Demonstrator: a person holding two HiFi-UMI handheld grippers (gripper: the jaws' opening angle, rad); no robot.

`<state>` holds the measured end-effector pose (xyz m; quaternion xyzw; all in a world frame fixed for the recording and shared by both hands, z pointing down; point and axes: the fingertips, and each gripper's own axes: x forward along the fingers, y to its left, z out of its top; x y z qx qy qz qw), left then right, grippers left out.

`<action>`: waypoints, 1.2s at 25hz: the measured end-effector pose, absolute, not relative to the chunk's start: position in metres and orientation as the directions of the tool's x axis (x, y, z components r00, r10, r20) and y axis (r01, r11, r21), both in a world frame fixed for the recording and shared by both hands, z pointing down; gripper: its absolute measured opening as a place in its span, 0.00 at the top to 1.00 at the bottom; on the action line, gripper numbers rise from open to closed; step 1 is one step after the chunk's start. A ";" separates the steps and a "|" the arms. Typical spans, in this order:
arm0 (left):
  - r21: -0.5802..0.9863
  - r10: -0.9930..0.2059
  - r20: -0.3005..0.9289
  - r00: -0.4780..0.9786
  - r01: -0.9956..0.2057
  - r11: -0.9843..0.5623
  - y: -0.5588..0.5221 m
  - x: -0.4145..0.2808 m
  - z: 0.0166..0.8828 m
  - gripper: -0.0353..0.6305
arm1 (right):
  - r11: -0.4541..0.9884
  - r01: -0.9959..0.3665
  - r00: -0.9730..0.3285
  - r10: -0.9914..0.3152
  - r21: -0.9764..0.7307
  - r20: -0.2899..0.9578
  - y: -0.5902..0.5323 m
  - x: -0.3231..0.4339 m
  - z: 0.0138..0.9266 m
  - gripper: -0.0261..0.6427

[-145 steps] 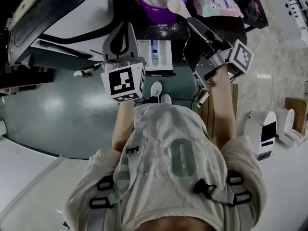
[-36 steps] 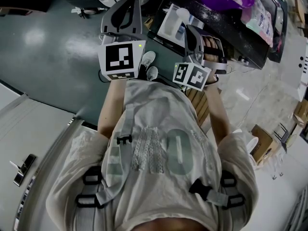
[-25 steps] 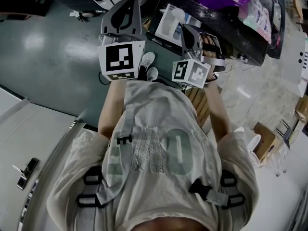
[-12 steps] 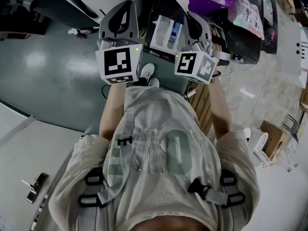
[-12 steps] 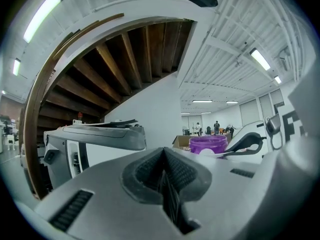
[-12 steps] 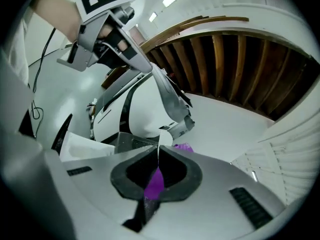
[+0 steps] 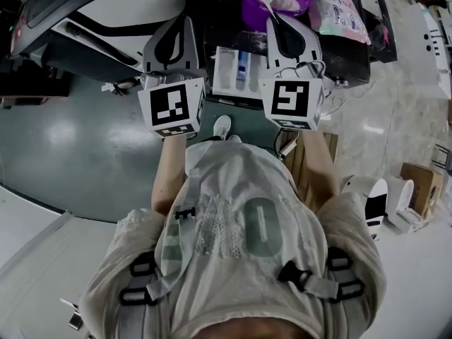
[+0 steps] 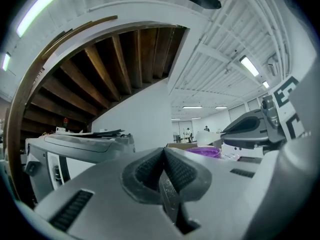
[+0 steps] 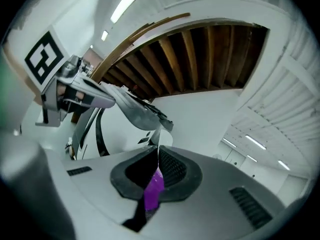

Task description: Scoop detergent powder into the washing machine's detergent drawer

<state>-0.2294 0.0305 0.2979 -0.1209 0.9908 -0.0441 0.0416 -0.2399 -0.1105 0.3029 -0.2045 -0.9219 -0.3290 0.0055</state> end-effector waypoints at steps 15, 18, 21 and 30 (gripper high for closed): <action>-0.105 -0.348 -0.112 -0.931 -0.338 0.935 -0.006 -0.232 0.283 0.92 | 0.941 0.194 -0.981 0.192 0.276 0.038 -0.184 -0.223 0.285 0.94; -0.109 -0.360 -0.104 -0.927 -0.349 0.931 -0.009 -0.232 0.287 0.92 | 0.961 0.161 -0.987 0.156 0.225 0.038 -0.195 -0.217 0.291 0.94; -0.112 -0.365 -0.102 -0.926 -0.354 0.929 -0.011 -0.233 0.289 0.92 | 0.971 0.149 -0.989 0.143 0.185 0.046 -0.201 -0.211 0.300 0.94; -0.114 -0.375 -0.099 -0.922 -0.364 0.924 -0.015 -0.236 0.291 0.92 | 0.983 0.125 -0.992 0.119 0.136 0.050 -0.210 -0.203 0.308 0.94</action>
